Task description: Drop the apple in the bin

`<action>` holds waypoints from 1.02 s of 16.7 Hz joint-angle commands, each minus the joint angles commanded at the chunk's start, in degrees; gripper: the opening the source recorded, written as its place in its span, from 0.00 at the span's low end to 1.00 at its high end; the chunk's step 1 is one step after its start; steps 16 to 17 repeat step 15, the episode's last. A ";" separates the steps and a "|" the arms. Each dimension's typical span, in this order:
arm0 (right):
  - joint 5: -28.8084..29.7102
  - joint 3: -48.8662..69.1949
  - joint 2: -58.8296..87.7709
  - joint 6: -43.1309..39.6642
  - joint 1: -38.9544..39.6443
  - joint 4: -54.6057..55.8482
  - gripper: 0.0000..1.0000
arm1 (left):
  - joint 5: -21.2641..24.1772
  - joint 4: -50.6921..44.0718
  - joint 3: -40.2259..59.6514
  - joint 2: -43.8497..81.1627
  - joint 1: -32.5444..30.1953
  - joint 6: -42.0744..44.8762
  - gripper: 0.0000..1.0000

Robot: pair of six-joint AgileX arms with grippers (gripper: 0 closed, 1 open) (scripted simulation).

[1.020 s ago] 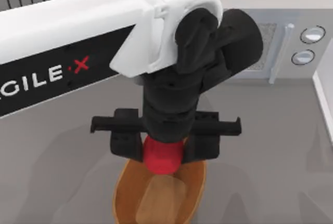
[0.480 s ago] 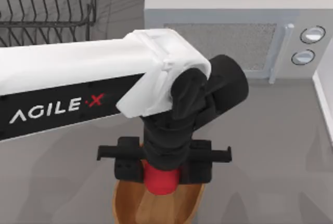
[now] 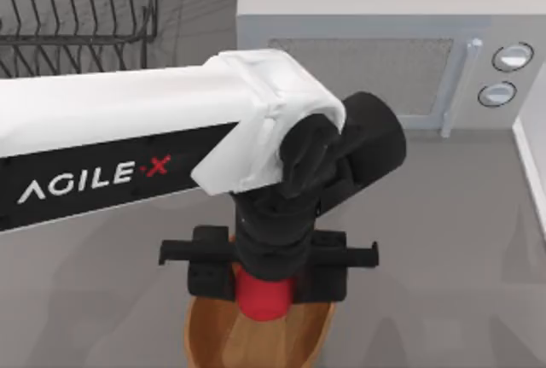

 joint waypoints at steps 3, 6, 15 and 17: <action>0.00 0.00 0.00 0.00 0.00 0.00 1.00 | 0.00 0.00 0.00 0.00 0.00 0.00 0.53; 0.00 0.00 0.00 0.00 0.00 0.00 1.00 | 0.00 0.00 0.00 0.00 0.00 0.00 0.75; 0.00 0.00 0.00 0.00 0.00 0.00 1.00 | 0.00 0.00 0.00 0.00 0.00 0.00 1.00; 0.00 0.00 0.00 0.00 0.00 0.00 1.00 | 0.00 0.00 0.00 0.00 0.00 0.00 1.00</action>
